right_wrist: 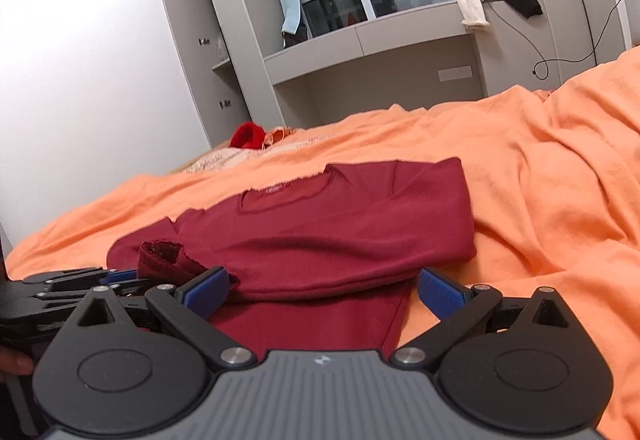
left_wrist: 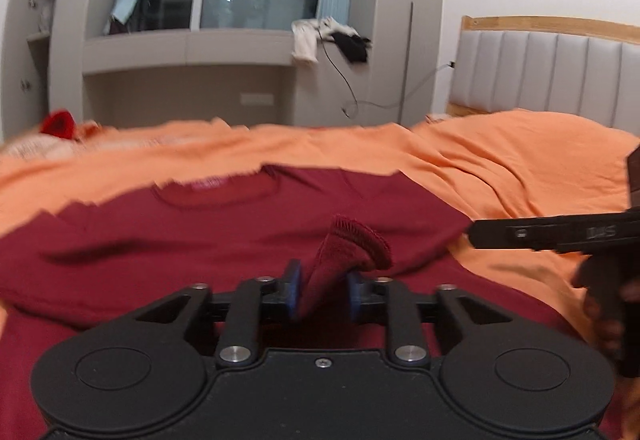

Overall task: Fold small clothes
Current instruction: 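Lift the sleeve, lay it across the body, open the left gripper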

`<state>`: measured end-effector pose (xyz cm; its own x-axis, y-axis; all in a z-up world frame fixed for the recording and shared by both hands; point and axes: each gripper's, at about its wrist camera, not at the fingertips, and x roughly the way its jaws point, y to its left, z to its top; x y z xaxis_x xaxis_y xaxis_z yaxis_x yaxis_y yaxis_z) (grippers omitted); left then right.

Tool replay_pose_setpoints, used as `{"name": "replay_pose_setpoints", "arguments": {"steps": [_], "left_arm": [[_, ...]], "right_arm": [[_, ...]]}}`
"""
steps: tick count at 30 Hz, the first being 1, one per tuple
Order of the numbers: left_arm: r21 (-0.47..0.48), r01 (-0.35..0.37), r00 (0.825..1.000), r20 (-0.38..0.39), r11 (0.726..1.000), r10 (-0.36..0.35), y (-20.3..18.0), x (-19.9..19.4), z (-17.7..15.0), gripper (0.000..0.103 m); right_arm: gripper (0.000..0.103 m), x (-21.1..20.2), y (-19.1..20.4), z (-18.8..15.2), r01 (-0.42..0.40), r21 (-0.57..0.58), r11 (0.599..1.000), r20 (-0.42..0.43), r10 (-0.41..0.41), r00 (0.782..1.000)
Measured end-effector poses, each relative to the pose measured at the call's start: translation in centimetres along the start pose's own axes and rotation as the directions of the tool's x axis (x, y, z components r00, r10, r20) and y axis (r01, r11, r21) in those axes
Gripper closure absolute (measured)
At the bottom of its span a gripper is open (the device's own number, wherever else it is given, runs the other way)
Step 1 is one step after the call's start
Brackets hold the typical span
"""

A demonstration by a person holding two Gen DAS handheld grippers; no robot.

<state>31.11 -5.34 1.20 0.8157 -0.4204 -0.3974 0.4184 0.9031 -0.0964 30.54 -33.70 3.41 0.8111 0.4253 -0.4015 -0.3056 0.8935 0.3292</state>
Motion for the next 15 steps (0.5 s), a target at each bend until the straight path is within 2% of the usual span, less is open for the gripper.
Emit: {"name": "replay_pose_setpoints", "arguments": {"steps": [4,7,9,11,13,14,15], "left_arm": [[-0.002,0.051,0.999,-0.004,0.999,-0.051,0.4,-1.7,0.2,0.038],[-0.02,0.075,0.997,0.009,0.997,-0.075,1.1,-3.0,0.6,0.024],[-0.036,0.063,0.998,0.027,0.997,-0.062,2.1,-3.8,1.1,0.019],[-0.052,0.008,0.999,0.052,0.999,-0.005,3.3,-4.6,2.0,0.016],[-0.092,-0.098,0.993,0.061,0.991,0.104,5.3,-5.0,2.9,0.015],[-0.122,-0.16,0.985,0.051,0.98,0.167,6.3,-5.1,3.3,0.015],[-0.154,-0.236,0.97,0.029,0.959,0.243,7.6,-5.1,3.6,0.014]], "right_arm": [[0.0,0.7,0.4,-0.4,0.009,-0.019,1.0,-0.02,-0.009,1.0],[0.0,1.0,0.8,-0.5,0.019,-0.039,0.999,-0.03,-0.021,0.999],[0.0,1.2,1.2,-0.7,0.028,-0.06,0.998,-0.038,-0.03,0.999],[0.0,1.3,1.5,-0.8,0.032,-0.087,0.996,-0.042,-0.035,0.998],[0.0,1.5,2.1,-0.7,0.032,-0.12,0.992,-0.045,-0.038,0.998],[0.0,1.5,2.4,-0.6,0.032,-0.136,0.99,-0.047,-0.038,0.998],[0.0,1.5,2.7,-0.4,0.033,-0.155,0.987,-0.047,-0.041,0.998]]}}
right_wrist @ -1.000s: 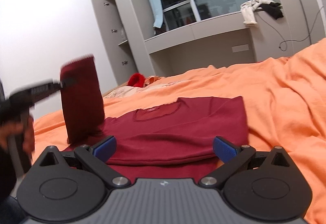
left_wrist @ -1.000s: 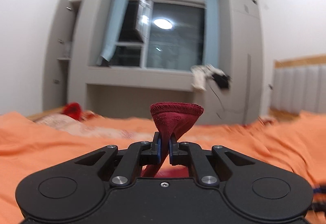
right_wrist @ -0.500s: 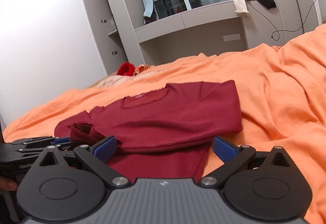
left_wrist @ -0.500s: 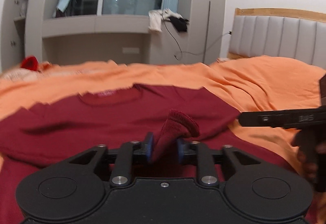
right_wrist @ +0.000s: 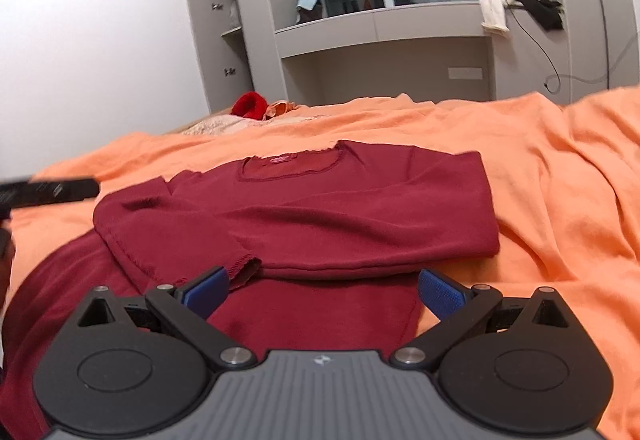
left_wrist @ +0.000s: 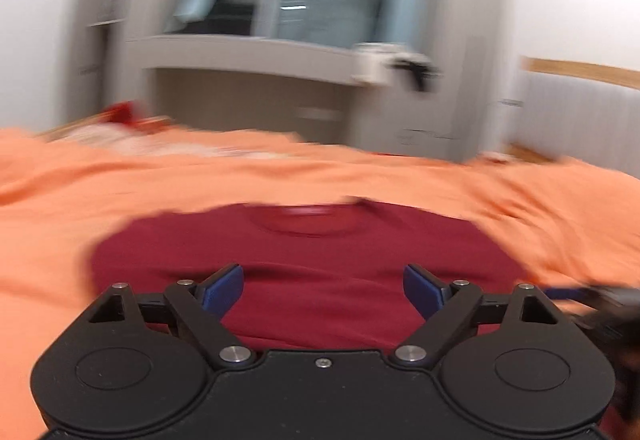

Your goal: Fold small clothes

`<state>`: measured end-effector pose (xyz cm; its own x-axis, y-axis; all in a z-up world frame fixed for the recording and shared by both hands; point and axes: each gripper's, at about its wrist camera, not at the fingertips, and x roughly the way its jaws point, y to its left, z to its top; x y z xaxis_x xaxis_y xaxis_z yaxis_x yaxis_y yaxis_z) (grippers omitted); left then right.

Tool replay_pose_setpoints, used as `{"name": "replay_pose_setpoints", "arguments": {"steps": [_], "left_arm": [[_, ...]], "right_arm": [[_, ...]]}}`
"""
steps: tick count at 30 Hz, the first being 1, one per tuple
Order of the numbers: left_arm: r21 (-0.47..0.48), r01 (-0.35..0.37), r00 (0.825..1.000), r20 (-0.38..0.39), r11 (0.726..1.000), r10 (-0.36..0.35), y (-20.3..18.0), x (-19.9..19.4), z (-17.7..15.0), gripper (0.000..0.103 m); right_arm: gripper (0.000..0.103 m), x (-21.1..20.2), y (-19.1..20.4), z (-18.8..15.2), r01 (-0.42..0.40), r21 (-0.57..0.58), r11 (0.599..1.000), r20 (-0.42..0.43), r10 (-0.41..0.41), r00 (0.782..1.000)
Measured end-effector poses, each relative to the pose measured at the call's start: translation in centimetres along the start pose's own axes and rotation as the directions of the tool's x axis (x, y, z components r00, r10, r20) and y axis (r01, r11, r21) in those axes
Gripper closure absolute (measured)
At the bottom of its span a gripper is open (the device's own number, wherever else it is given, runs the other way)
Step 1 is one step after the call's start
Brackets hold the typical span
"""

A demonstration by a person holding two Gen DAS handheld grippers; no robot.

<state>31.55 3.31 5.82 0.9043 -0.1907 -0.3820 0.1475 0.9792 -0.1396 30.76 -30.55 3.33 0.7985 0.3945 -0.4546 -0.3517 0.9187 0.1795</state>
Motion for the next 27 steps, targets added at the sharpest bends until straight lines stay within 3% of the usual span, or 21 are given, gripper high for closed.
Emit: {"name": "replay_pose_setpoints", "arguments": {"steps": [3,5,8,11,14,18,20,23,27], "left_arm": [[-0.048,-0.176,0.984,-0.02,0.983,0.175,3.0,0.7,1.1,0.013],[-0.086,-0.249,0.968,-0.023,0.965,0.248,5.2,1.3,1.7,0.013],[-0.18,-0.252,0.967,-0.018,0.951,0.254,8.9,2.5,2.6,0.013],[-0.231,-0.19,0.981,-0.007,0.954,0.194,12.3,4.0,3.0,0.013],[-0.281,-0.172,0.985,-0.045,0.944,0.166,14.9,5.6,2.7,0.015],[-0.427,-0.164,0.982,-0.155,0.889,0.107,17.7,7.5,1.7,0.054],[-0.446,-0.153,0.981,-0.177,0.882,0.081,18.0,8.0,1.4,0.062],[-0.451,-0.131,0.983,-0.175,0.883,0.057,17.7,8.0,1.0,0.089],[-0.457,-0.142,0.986,-0.14,0.878,0.087,17.3,6.8,1.5,0.096]], "right_arm": [[0.0,-0.2,0.9,1.0,-0.008,-0.039,0.999,0.027,0.009,1.0],[0.0,0.3,1.3,1.7,-0.023,-0.021,1.0,0.03,0.024,0.999],[0.0,1.4,1.8,2.3,-0.067,0.014,0.998,0.022,0.067,0.998],[0.0,2.7,2.1,2.4,-0.1,0.03,0.995,0.01,0.099,0.995],[0.0,4.2,2.1,2.4,-0.12,0.072,0.99,-0.022,0.122,0.992],[0.0,5.5,2.6,1.5,-0.111,0.054,0.992,-0.074,0.115,0.991],[0.0,5.8,2.6,1.0,-0.111,0.049,0.993,-0.086,0.115,0.99],[0.0,5.6,2.6,0.7,-0.113,0.049,0.992,-0.082,0.117,0.99],[0.0,5.3,2.6,0.4,-0.116,0.057,0.992,-0.076,0.121,0.99]]}}
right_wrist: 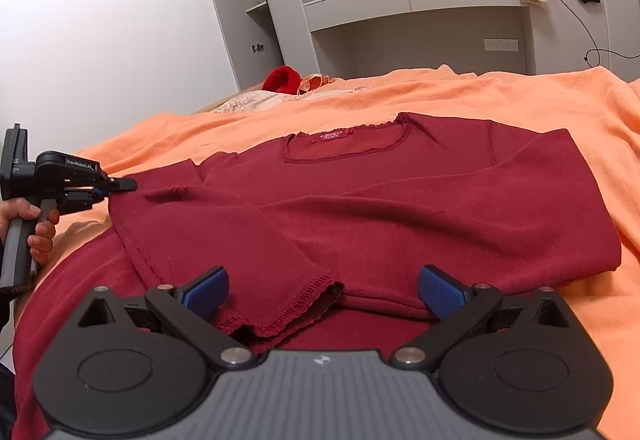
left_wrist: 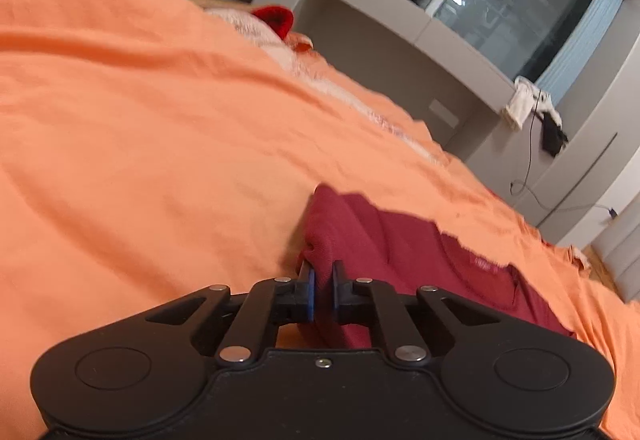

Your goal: Fold small clothes

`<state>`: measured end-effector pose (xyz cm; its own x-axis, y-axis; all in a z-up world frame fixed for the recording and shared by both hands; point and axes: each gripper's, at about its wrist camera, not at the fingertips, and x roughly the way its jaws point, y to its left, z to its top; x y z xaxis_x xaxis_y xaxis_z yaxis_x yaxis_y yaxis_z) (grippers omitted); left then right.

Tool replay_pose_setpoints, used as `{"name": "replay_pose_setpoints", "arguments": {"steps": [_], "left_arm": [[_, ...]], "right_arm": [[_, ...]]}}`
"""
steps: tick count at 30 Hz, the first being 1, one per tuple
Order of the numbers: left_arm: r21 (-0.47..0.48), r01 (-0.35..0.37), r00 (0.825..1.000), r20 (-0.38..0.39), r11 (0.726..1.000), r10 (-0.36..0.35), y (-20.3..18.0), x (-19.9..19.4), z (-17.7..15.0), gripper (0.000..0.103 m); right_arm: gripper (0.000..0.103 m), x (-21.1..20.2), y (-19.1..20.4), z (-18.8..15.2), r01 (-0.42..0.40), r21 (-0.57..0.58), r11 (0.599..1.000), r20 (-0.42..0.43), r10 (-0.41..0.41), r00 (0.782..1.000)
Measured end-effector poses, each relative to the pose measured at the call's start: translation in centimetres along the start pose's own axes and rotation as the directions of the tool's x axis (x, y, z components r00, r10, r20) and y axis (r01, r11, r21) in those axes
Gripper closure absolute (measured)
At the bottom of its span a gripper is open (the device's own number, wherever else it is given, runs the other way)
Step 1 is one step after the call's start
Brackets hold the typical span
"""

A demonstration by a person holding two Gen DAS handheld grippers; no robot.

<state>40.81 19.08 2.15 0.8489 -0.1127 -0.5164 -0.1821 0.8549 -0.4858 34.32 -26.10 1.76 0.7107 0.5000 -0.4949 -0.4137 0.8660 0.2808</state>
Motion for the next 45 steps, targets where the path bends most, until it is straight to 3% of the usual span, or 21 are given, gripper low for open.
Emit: {"name": "replay_pose_setpoints", "arguments": {"steps": [4,8,11,13,15,22,28,35,38,40,45], "left_arm": [[0.085,-0.124,0.992,0.028,0.989,0.122,-1.3,-0.2,0.0,0.096],[0.104,-0.152,0.988,0.0,0.983,0.153,-1.1,0.8,-0.5,0.094],[0.086,-0.149,0.989,0.006,0.985,0.149,-1.1,0.2,-0.3,0.079],[0.07,-0.144,0.99,0.007,0.987,0.144,-1.2,-0.3,-0.3,0.054],[0.063,-0.147,0.989,0.013,0.987,0.146,-1.4,-1.0,-0.7,0.042],[0.174,-0.161,0.987,0.023,0.971,0.16,-3.4,-3.6,-4.0,0.022],[0.286,-0.14,0.99,0.06,0.948,0.128,-5.2,-7.5,-7.9,0.011],[0.353,-0.156,0.986,0.116,0.922,0.123,-5.9,-13.1,-13.0,0.002],[0.322,-0.136,0.986,0.14,0.937,0.095,-5.9,-15.7,-14.7,0.001],[0.301,-0.123,0.986,0.147,0.946,0.081,-5.8,-17.3,-16.0,0.001],[0.307,-0.091,0.985,0.168,0.947,0.04,-6.6,-20.6,-19.2,0.001]], "right_arm": [[0.0,0.0,-0.1,0.0,0.001,0.0,1.0,-0.001,-0.001,1.0],[0.0,-0.3,-0.1,-0.2,-0.004,-0.003,1.0,0.0,0.004,1.0],[0.0,-0.8,-0.1,-0.3,-0.007,-0.006,1.0,0.002,0.007,1.0],[0.0,-1.1,0.0,-0.5,-0.005,-0.013,1.0,-0.004,0.005,1.0],[0.0,-1.5,0.2,-0.8,-0.001,-0.026,1.0,-0.016,0.001,1.0],[0.0,-3.9,1.7,-2.6,0.028,-0.113,0.993,-0.019,-0.03,0.999],[0.0,-7.2,3.2,-5.4,0.061,-0.22,0.974,0.002,-0.062,0.998],[0.0,-12.8,4.1,-9.6,0.105,-0.345,0.933,0.092,-0.077,0.993],[0.0,-14.9,4.8,-11.5,0.133,-0.419,0.898,0.119,-0.091,0.989],[0.0,-15.9,5.8,-13.0,0.159,-0.495,0.854,0.133,-0.106,0.985],[0.0,-17.5,8.6,-16.9,0.194,-0.684,0.703,0.161,-0.114,0.98]]}}
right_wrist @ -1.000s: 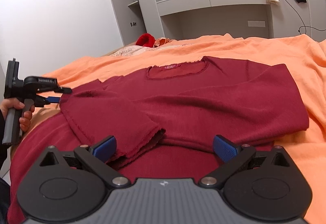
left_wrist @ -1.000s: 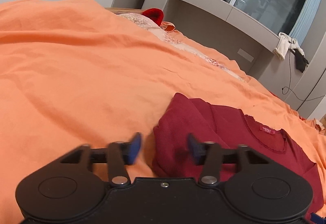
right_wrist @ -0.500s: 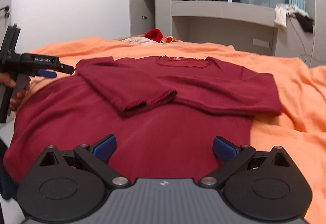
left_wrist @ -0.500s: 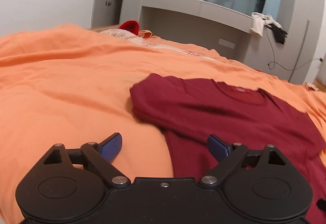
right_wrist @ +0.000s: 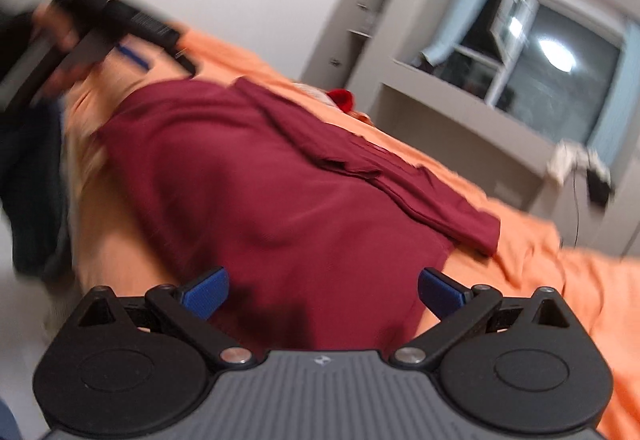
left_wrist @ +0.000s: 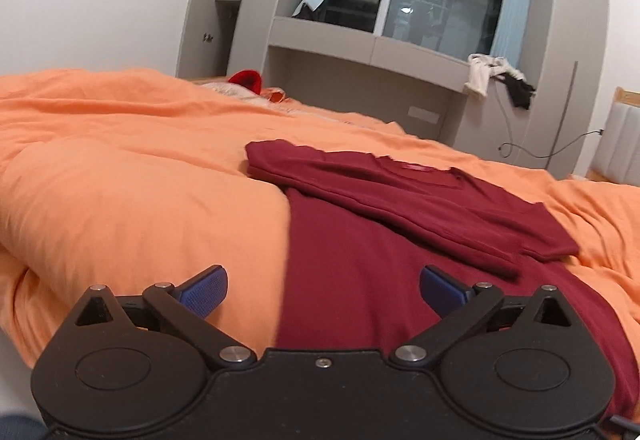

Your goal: Fold small clothes

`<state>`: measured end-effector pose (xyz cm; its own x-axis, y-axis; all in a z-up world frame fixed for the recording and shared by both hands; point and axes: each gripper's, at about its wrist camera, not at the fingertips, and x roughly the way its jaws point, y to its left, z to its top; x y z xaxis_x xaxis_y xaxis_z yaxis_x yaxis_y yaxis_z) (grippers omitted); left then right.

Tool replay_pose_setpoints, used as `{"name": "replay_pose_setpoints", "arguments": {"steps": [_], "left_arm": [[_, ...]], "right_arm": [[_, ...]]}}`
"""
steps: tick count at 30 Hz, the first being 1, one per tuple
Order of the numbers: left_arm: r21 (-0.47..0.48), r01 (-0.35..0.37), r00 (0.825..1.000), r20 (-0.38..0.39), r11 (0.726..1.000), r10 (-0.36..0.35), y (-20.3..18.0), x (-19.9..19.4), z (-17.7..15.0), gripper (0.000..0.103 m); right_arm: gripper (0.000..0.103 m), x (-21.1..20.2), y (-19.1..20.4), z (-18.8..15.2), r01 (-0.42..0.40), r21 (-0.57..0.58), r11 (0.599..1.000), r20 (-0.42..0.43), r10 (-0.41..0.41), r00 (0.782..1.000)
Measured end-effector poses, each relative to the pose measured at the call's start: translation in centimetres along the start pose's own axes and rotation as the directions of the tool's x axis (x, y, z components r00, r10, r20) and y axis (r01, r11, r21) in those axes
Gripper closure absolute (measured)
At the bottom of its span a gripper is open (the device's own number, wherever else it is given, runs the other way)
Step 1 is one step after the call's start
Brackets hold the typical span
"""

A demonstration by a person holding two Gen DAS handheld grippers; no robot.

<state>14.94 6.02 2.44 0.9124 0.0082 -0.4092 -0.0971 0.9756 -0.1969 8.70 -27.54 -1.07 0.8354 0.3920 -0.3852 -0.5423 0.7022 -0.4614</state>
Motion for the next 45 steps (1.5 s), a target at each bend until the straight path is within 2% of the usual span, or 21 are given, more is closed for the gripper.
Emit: {"name": "replay_pose_setpoints", "arguments": {"steps": [2,5,10,14,18,19,20,22,23,25,29,32,34,36,40,43,45], "left_arm": [[0.022,0.012,1.0,0.009,1.0,-0.012,-0.7,-1.4,-1.1,0.001],[0.058,0.017,1.0,0.008,0.998,-0.018,-1.6,-2.7,-2.3,0.001],[0.073,0.047,0.999,-0.023,0.996,-0.045,-2.2,-3.4,-3.5,0.001],[0.084,0.049,0.999,-0.017,0.995,-0.048,-2.4,-3.5,-3.6,0.001],[0.085,0.046,0.999,-0.019,0.995,-0.045,-2.3,-3.3,-3.6,0.001],[0.085,0.046,0.999,-0.019,0.995,-0.044,-2.3,-3.4,-3.5,0.001],[0.085,0.044,0.999,-0.018,0.995,-0.043,-2.2,-3.4,-3.6,0.001],[0.084,0.039,0.999,-0.019,0.996,-0.038,-2.2,-3.1,-3.4,0.001],[0.083,0.037,0.999,-0.02,0.996,-0.036,-2.1,-3.0,-3.3,0.001],[0.083,0.036,0.999,-0.023,0.996,-0.035,-2.1,-2.9,-3.4,0.001],[0.103,0.039,0.999,-0.023,0.994,-0.037,-2.8,-2.7,-3.4,0.001],[0.127,0.043,0.999,-0.015,0.991,-0.041,-3.1,-2.8,-3.6,0.001],[0.143,0.046,0.999,-0.004,0.989,-0.046,-3.1,-2.9,-3.7,0.001],[0.161,0.064,0.998,0.019,0.985,-0.068,-3.2,-3.4,-3.8,0.001],[0.224,0.14,0.985,0.065,0.965,-0.158,-4.0,-4.5,-4.3,0.001],[0.287,0.204,0.969,0.075,0.936,-0.234,-4.9,-5.2,-4.9,0.001],[0.336,0.254,0.953,0.074,0.907,-0.295,-5.7,-5.8,-5.4,0.001]], "right_arm": [[0.0,-0.4,1.8,-0.5,0.04,-0.107,0.993,-0.027,-0.043,0.999],[0.0,0.0,4.2,-1.5,0.122,-0.253,0.96,-0.079,-0.147,0.986],[0.0,2.5,6.8,-3.2,0.24,-0.478,0.845,-0.105,-0.326,0.94],[0.0,4.2,7.1,-3.3,0.305,-0.531,0.79,-0.07,-0.4,0.914],[0.001,5.1,8.1,-3.2,0.348,-0.578,0.738,0.005,-0.423,0.906],[0.004,5.1,8.3,-3.1,0.36,-0.582,0.729,0.028,-0.424,0.905],[0.008,5.1,8.5,-3.2,0.355,-0.584,0.73,0.037,-0.413,0.91],[0.023,5.1,8.8,-3.2,0.317,-0.585,0.746,0.025,-0.374,0.927],[0.027,5.0,9.0,-3.4,0.296,-0.589,0.752,0.013,-0.357,0.934],[0.046,5.3,9.4,-3.7,0.26,-0.601,0.756,-0.011,-0.333,0.943],[0.059,5.8,9.8,-4.1,0.243,-0.614,0.751,-0.018,-0.321,0.947],[0.067,5.5,9.6,-3.8,0.243,-0.586,0.773,-0.008,-0.305,0.952],[0.08,4.2,9.5,-3.4,0.261,-0.559,0.787,0.022,-0.3,0.954],[0.084,3.3,9.5,-2.9,0.289,-0.54,0.791,0.063,-0.304,0.95],[0.093,1.7,9.1,-2.5,0.338,-0.48,0.809,0.119,-0.322,0.939],[0.095,1.0,8.0,-1.8,0.378,-0.394,0.838,0.147,-0.349,0.926],[0.095,0.4,7.1,-1.2,0.401,-0.329,0.855,0.16,-0.368,0.916]]}}
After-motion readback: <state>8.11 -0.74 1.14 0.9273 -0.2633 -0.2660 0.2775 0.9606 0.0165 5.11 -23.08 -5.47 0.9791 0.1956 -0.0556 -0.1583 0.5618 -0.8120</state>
